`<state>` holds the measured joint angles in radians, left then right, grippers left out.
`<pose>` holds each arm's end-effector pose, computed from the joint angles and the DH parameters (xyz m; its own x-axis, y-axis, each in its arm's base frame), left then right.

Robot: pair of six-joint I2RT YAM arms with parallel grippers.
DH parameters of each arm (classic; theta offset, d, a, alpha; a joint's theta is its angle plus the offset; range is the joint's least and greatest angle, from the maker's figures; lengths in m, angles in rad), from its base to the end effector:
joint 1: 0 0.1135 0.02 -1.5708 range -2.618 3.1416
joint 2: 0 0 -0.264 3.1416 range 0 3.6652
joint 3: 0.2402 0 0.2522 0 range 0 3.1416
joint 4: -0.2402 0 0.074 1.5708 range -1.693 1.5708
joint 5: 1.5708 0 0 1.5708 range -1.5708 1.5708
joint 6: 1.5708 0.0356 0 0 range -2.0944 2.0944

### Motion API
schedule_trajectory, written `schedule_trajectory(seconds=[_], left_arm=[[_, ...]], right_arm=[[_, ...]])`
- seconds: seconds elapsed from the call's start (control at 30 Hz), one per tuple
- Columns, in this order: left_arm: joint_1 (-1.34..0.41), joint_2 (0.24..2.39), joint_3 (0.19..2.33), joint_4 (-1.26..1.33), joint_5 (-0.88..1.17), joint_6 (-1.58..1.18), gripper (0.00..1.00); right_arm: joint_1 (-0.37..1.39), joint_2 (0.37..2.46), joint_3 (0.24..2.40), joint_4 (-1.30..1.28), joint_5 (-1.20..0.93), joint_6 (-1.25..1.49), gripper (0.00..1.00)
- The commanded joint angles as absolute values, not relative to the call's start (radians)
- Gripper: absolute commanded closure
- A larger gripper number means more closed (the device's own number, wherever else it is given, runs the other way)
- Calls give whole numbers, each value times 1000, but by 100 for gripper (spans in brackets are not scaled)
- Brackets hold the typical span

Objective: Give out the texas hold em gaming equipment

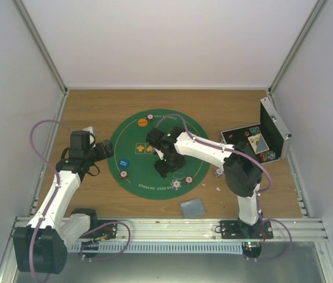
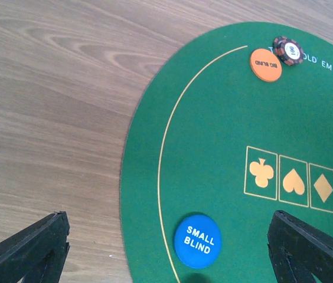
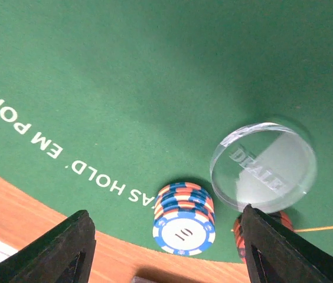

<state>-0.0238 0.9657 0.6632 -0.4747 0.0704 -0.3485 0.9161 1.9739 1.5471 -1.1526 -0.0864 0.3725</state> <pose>0.1995 -0.0073 0.2381 -0.6842 -0.3244 -0.6532 -0.1700 0.9419 -0.2898 0.2231 0.2957 0.2001 -0.8546 -0.5178 0.0394 -0.5140 0.8543 0.0772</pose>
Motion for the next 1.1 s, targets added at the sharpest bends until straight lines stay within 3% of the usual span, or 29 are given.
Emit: schedule_trajectory(seconds=[0.0, 0.3, 0.5, 1.07], left_arm=[[-31, 963, 649, -434, 70, -344, 7], [-31, 965, 649, -433, 70, -344, 7], [-31, 969, 649, -433, 73, -342, 7], [-31, 974, 650, -433, 75, -342, 7]], right_arm=[[891, 1878, 1577, -1220, -57, 393, 30], [534, 1614, 1218, -1127, -53, 433, 23], [338, 1550, 1085, -1081, -19, 418, 20], [285, 1616, 1026, -956, -57, 356, 15]])
